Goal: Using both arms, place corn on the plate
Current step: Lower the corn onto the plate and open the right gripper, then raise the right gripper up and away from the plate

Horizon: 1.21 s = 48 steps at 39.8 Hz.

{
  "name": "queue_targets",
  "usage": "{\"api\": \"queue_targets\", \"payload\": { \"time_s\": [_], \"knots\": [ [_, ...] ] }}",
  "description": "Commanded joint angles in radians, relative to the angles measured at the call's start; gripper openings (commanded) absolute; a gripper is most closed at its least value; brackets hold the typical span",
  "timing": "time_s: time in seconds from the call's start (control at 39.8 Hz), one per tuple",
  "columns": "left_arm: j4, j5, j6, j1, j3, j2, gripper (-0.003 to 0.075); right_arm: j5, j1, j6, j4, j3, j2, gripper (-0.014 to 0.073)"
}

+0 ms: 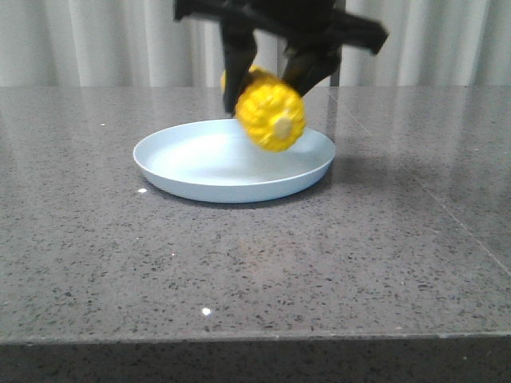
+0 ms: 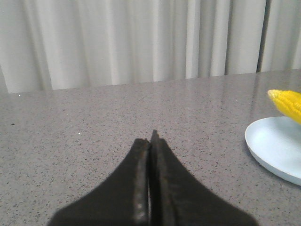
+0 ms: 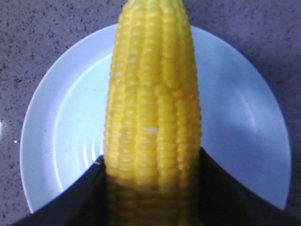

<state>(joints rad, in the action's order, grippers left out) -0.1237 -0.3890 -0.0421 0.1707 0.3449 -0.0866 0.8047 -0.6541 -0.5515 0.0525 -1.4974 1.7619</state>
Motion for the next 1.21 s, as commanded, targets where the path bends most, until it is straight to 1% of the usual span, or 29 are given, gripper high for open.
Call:
{"api": "queue_targets", "payload": {
  "time_s": [0.0, 0.13, 0.2, 0.25, 0.3, 0.33, 0.38, 0.43, 0.5, 0.53, 0.65, 0.73, 0.8, 0.93, 1.03, 1.08, 1.18],
  "knots": [
    [-0.001, 0.081, -0.008, 0.006, 0.027, -0.014, -0.002, -0.056, -0.001, -0.027, 0.032, -0.038, -0.012, 0.0123],
    [-0.001, 0.081, -0.008, 0.006, 0.027, -0.014, -0.002, -0.05, -0.001, -0.027, 0.031, -0.038, 0.007, 0.0125],
    [-0.001, 0.081, -0.008, 0.006, 0.027, -0.014, -0.002, -0.051, -0.001, -0.027, 0.031, -0.038, 0.008, 0.0163],
    [-0.001, 0.081, -0.008, 0.006, 0.027, -0.014, -0.002, -0.05, -0.001, -0.027, 0.031, -0.038, 0.008, 0.0232],
    [-0.001, 0.081, -0.008, 0.006, 0.027, -0.014, -0.002, -0.046, -0.001, -0.027, 0.031, -0.038, 0.008, 0.0339],
    [-0.001, 0.081, -0.008, 0.006, 0.027, -0.014, -0.002, -0.044, -0.001, -0.027, 0.031, -0.038, 0.008, 0.0368],
    [-0.001, 0.081, -0.008, 0.006, 0.027, -0.014, -0.002, -0.041, -0.001, -0.027, 0.027, -0.038, 0.008, 0.0475],
    [-0.001, 0.081, -0.008, 0.006, 0.027, -0.014, -0.002, -0.039, -0.001, -0.027, 0.027, -0.04, 0.005, 0.0548],
    [-0.001, 0.081, -0.008, 0.006, 0.027, -0.014, -0.002, -0.017, 0.004, -0.027, 0.028, -0.055, -0.003, 0.0612],
    [-0.001, 0.081, -0.008, 0.006, 0.027, -0.014, -0.002, -0.003, 0.008, -0.027, 0.033, -0.064, -0.011, 0.0622],
    [-0.001, 0.081, -0.008, 0.006, 0.027, -0.014, -0.002, 0.069, 0.03, -0.026, 0.087, -0.117, -0.049, 0.0624],
    [-0.001, 0.081, -0.008, 0.006, 0.027, -0.014, -0.002, 0.1, 0.051, -0.021, 0.121, -0.136, -0.076, 0.0595],
    [-0.001, 0.081, -0.008, 0.006, 0.027, -0.014, -0.002, 0.121, 0.075, -0.005, 0.148, -0.138, -0.108, 0.0526],
    [-0.001, 0.081, -0.008, 0.006, 0.027, -0.014, -0.002, 0.178, 0.132, 0.028, 0.159, -0.138, -0.149, 0.0347],
    [-0.001, 0.081, -0.008, 0.006, 0.027, -0.014, -0.002, 0.212, 0.19, 0.039, 0.157, -0.132, -0.179, 0.0171],
    [-0.001, 0.081, -0.008, 0.006, 0.027, -0.014, -0.002, 0.231, 0.224, 0.047, 0.153, -0.127, -0.194, 0.0102],
    [-0.001, 0.081, -0.008, 0.006, 0.027, -0.014, -0.002, 0.261, 0.282, 0.1, 0.124, -0.121, -0.22, -0.0006]
  ]
}}
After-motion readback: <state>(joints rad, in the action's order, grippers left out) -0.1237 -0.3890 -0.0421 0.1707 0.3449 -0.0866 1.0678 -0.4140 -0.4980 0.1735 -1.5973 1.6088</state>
